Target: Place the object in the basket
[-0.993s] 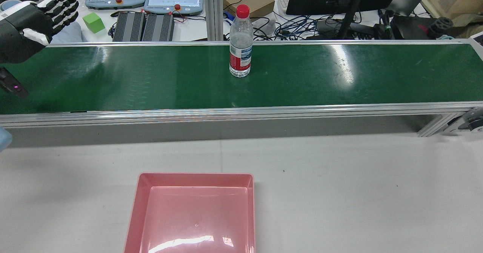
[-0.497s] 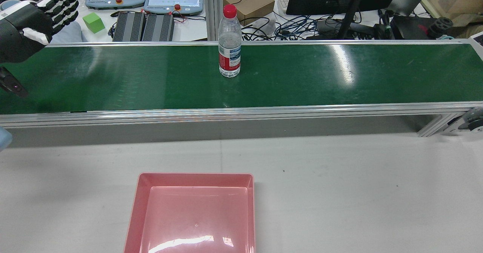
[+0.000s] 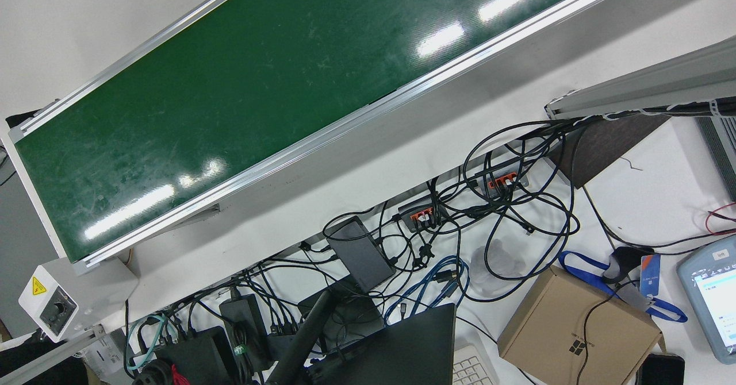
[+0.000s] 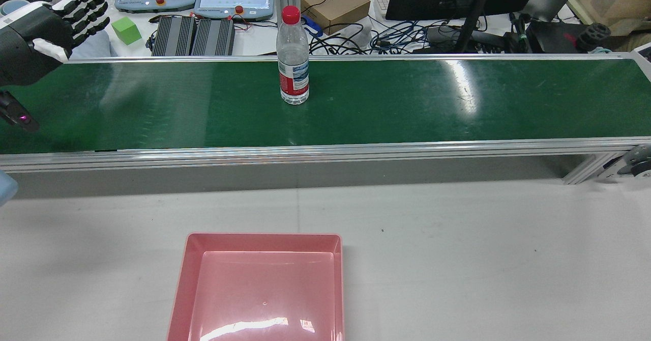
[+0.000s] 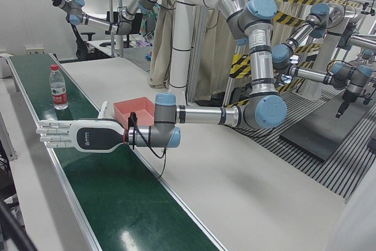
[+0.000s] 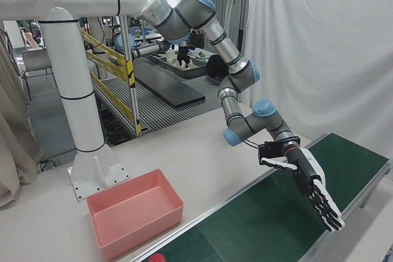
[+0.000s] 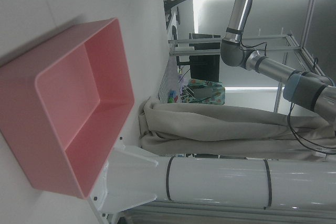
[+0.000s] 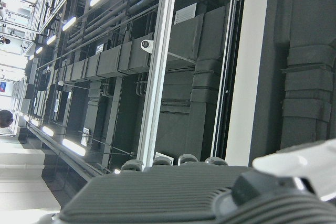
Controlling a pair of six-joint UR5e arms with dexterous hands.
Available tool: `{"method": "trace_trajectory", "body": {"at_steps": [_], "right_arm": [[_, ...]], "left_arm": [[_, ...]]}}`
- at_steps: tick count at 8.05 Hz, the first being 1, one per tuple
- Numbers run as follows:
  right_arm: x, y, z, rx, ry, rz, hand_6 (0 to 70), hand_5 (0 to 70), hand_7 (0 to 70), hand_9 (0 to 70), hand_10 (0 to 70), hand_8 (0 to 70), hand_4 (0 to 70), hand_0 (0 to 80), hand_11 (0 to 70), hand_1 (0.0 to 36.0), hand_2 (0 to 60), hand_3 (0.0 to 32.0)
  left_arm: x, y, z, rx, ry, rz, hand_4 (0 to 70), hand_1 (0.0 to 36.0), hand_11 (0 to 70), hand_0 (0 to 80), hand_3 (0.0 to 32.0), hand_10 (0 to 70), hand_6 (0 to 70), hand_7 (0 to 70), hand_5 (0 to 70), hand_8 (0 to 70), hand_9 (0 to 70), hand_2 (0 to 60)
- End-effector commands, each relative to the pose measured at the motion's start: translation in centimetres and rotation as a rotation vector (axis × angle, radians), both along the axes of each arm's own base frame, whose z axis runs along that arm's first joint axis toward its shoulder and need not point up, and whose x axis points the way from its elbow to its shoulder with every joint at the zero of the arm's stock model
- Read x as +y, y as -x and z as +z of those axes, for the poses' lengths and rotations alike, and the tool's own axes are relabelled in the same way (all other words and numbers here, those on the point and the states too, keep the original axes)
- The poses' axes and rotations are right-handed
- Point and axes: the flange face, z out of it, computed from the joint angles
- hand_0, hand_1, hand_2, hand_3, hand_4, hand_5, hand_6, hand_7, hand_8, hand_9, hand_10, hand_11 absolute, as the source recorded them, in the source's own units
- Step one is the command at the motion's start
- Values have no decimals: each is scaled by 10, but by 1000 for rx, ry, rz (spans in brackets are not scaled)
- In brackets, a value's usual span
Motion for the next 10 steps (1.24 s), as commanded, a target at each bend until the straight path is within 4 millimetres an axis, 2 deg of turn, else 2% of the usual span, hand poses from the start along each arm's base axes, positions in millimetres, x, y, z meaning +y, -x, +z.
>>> {"method": "trace_trajectory", "body": {"at_steps": [1,2,3,4,5,6,9,10], "right_arm": [[0,0,0,0,0,-1,0,0,0,0,0,0,0,0,0,0,0,0],[0,0,0,0,0,-1,0,0,0,0,0,0,0,0,0,0,0,0],[0,0,0,0,0,1,0,0,0,0,0,0,0,0,0,0,0,0],[0,0,0,0,0,1,0,0,0,0,0,0,0,0,0,0,0,0],[0,0,0,0,0,1,0,0,0,0,0,0,0,0,0,0,0,0],[0,0,0,0,0,-1,0,0,0,0,0,0,0,0,0,0,0,0],[0,0,0,0,0,-1,0,0,0,0,0,0,0,0,0,0,0,0],[0,0,0,0,0,-1,0,0,0,0,0,0,0,0,0,0,0,0]], "left_arm": [[6,-2,-13,5,-12,1,0,25,50,532,8,25,0,0,58,2,0,0],[9,-17,-15,35,-5,-1,0,23,54,532,12,27,0,0,59,3,0,0],[16,-42,-13,123,37,9,0,21,57,532,16,30,0,0,57,4,0,0],[20,-51,-11,164,55,-31,0,21,58,534,30,30,0,0,49,0,0,0],[22,-47,-23,167,61,-66,0,22,49,531,44,23,0,0,36,0,0,0],[28,-47,-30,146,82,-67,0,25,46,539,42,21,0,0,43,0,0,0],[34,-44,-34,36,84,-104,0,17,30,532,48,10,0,0,34,0,0,0],[34,-45,-34,31,81,-105,0,10,23,517,34,7,0,0,33,0,0,0]]}}
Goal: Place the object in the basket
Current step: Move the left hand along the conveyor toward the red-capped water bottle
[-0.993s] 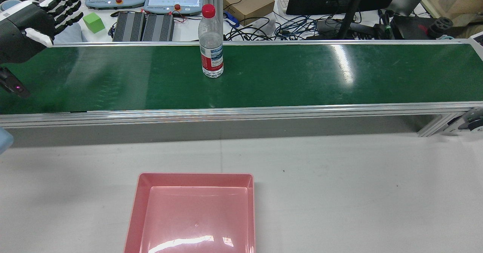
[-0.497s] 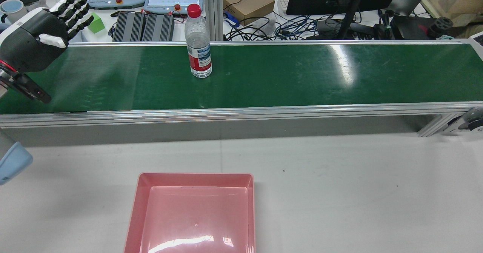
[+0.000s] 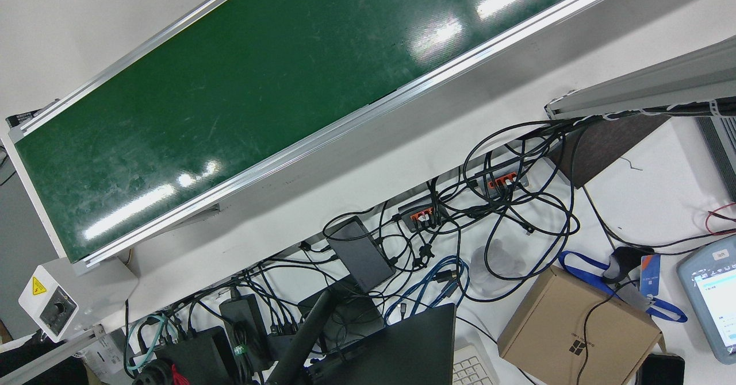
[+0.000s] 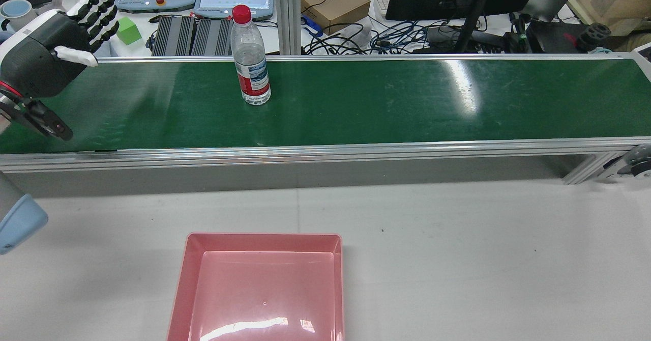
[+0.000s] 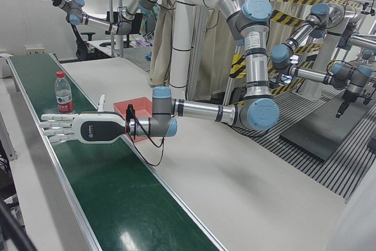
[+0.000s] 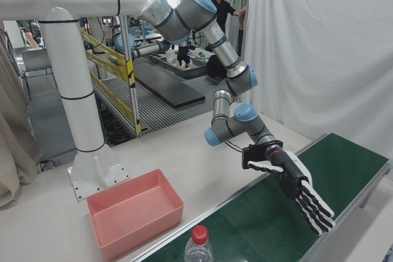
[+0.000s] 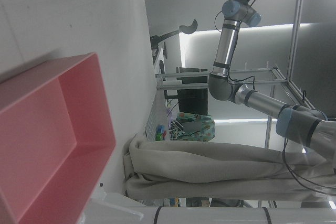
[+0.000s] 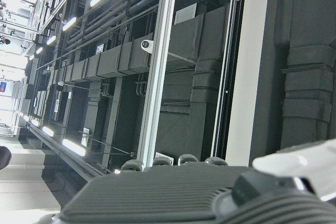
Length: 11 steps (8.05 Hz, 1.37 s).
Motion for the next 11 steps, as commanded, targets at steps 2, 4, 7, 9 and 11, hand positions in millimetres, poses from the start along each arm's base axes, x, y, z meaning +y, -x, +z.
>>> {"method": "trace_trajectory", "body": {"at_steps": [2,4,7,9,11], "right_arm": [[0,0,0,0,0,0,0,0,0,0,0,0,0,0,0,0,0,0],[0,0,0,0,0,0,0,0,0,0,0,0,0,0,0,0,0,0],[0,0,0,0,0,0,0,0,0,0,0,0,0,0,0,0,0,0],[0,0,0,0,0,0,0,0,0,0,0,0,0,0,0,0,0,0],[0,0,0,-1,0,1,0,0,0,0,0,0,0,0,0,0,0,0]], "left_arm": [[1,-2,-5,-90,-27,-30,0,0,18,494,44,5,0,0,33,0,0,0],[5,-18,-7,-80,-43,-5,0,0,20,487,32,7,0,0,31,0,0,0],[17,-55,-2,-81,-45,51,0,0,28,494,28,13,0,0,38,0,0,0],[14,-60,-10,-112,-62,42,4,0,27,496,26,12,0,0,40,0,0,0],[11,-56,-12,-120,-54,34,17,1,14,503,14,3,0,0,48,0,0,0]]}}
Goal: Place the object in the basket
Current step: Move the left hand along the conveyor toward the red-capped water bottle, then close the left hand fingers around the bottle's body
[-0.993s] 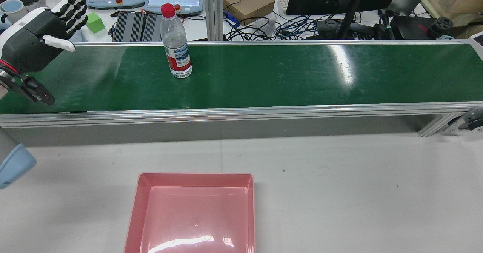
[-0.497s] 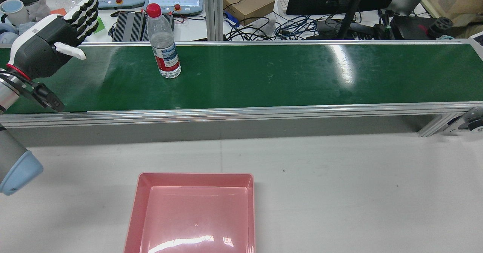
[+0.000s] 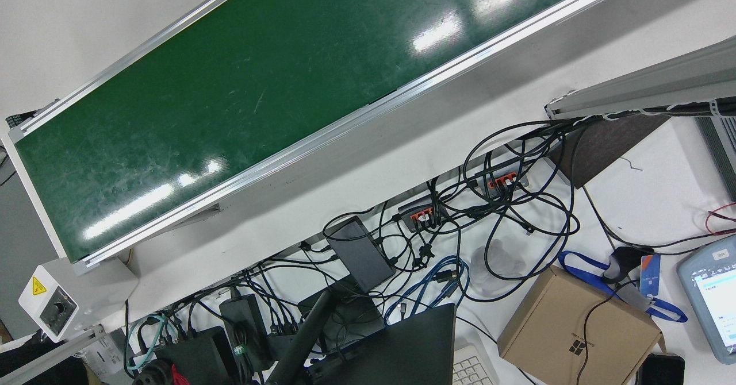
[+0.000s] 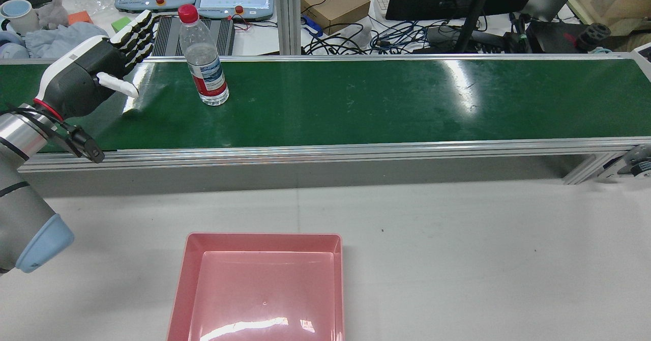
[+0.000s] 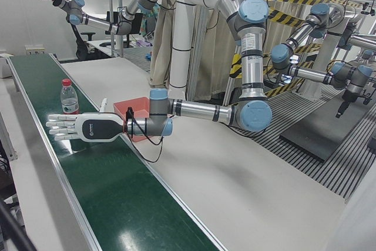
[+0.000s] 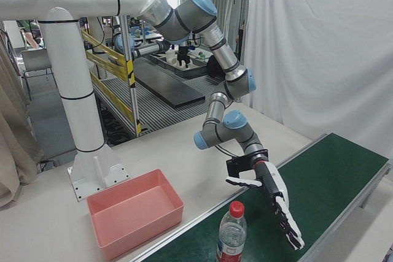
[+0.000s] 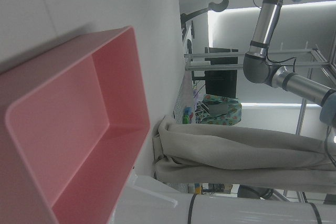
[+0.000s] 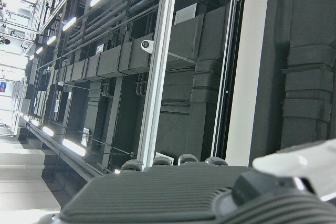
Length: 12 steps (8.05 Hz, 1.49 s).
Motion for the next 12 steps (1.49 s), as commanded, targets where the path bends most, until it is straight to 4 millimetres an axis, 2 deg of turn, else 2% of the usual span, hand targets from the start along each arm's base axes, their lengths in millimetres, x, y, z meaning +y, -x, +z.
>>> {"method": "trace_trajectory", "body": {"at_steps": [1,2,4,8,9,10,11,12], "right_arm": [[0,0,0,0,0,0,0,0,0,0,0,0,0,0,0,0,0,0],[0,0,0,0,0,0,0,0,0,0,0,0,0,0,0,0,0,0],[0,0,0,0,0,0,0,0,0,0,0,0,0,0,0,0,0,0],[0,0,0,-1,0,1,0,0,0,0,0,0,0,0,0,0,0,0],[0,0,0,0,0,0,0,0,0,0,0,0,0,0,0,0,0,0],[0,0,0,0,0,0,0,0,0,0,0,0,0,0,0,0,0,0],[0,0,-1,1,-1,0,0,0,0,0,0,0,0,0,0,0,0,0],[0,0,0,0,0,0,0,0,0,0,0,0,0,0,0,0,0,0]], "left_arm": [[-9,-1,-10,-12,5,-9,22,2,11,504,8,1,0,0,50,0,0,0],[-12,-3,-21,-8,-1,-11,0,14,1,509,12,0,0,0,47,0,0,0],[-16,-10,-39,-2,-12,-5,0,23,2,528,6,0,0,0,52,0,0,0],[-28,-21,-37,-8,-3,-4,1,23,5,526,0,0,0,0,58,0,0,0],[-30,-22,-43,-3,-9,-3,0,23,5,528,0,0,0,0,62,0,0,0],[-31,-22,-48,1,-14,-5,3,34,23,541,0,6,0,0,97,17,26,0],[-32,-21,-49,-8,-3,-8,64,147,223,605,0,138,39,29,338,84,127,0],[-33,-16,-49,-17,8,-16,331,179,399,663,0,263,85,105,397,159,233,0]]}}
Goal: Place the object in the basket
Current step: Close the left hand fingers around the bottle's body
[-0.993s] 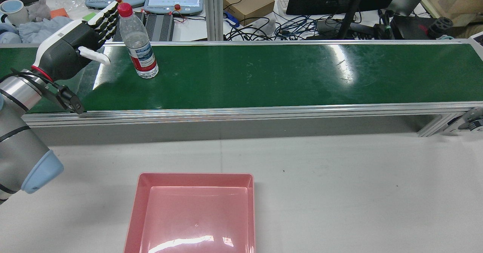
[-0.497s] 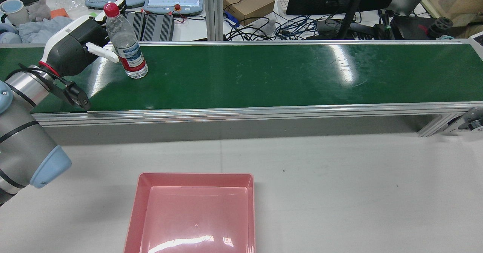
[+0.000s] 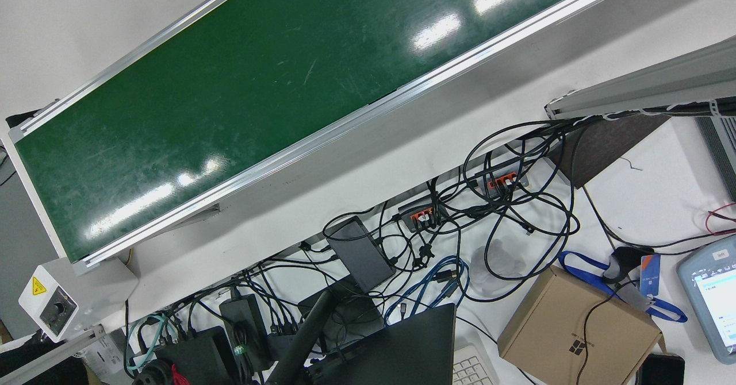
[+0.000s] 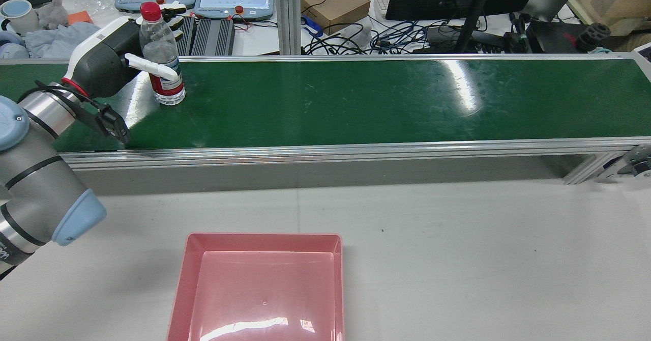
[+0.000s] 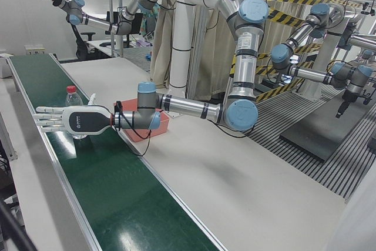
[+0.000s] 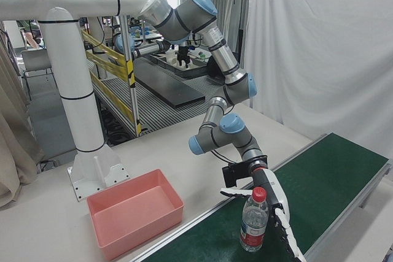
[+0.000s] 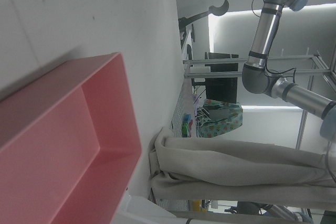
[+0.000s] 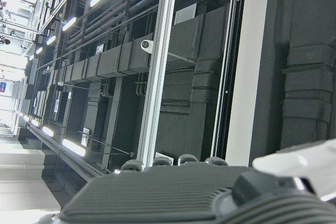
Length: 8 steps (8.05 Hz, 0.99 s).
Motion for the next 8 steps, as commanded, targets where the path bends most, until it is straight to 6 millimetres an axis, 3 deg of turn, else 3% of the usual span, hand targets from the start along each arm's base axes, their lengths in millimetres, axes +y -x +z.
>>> {"method": "trace_trajectory", "body": {"at_steps": [1,2,3,4,6,8], "right_arm": [[0,0,0,-1,0,1,0,0,0,0,0,0,0,0,0,0,0,0],[0,0,0,0,1,0,0,0,0,0,0,0,0,0,0,0,0,0],[0,0,0,0,-1,0,0,0,0,0,0,0,0,0,0,0,0,0],[0,0,0,0,-1,0,0,0,0,0,0,0,0,0,0,0,0,0],[0,0,0,0,-1,0,0,0,0,0,0,0,0,0,0,0,0,0],[0,0,0,0,-1,0,0,0,0,0,0,0,0,0,0,0,0,0]], "left_arm": [[-3,9,1,-25,30,-15,700,171,700,795,0,503,389,347,634,457,597,0],[-3,10,1,-28,33,-15,700,127,700,629,0,616,691,673,700,700,700,104],[-4,14,-1,-28,31,-17,700,187,700,584,0,663,700,700,700,700,700,492],[-4,15,-6,-32,36,-15,700,208,700,578,0,677,700,700,700,700,700,600],[1,18,-25,-13,18,-12,576,238,700,573,0,590,700,700,700,700,700,600],[30,20,-63,17,-36,27,510,221,700,563,0,539,631,659,700,700,700,576]]}}
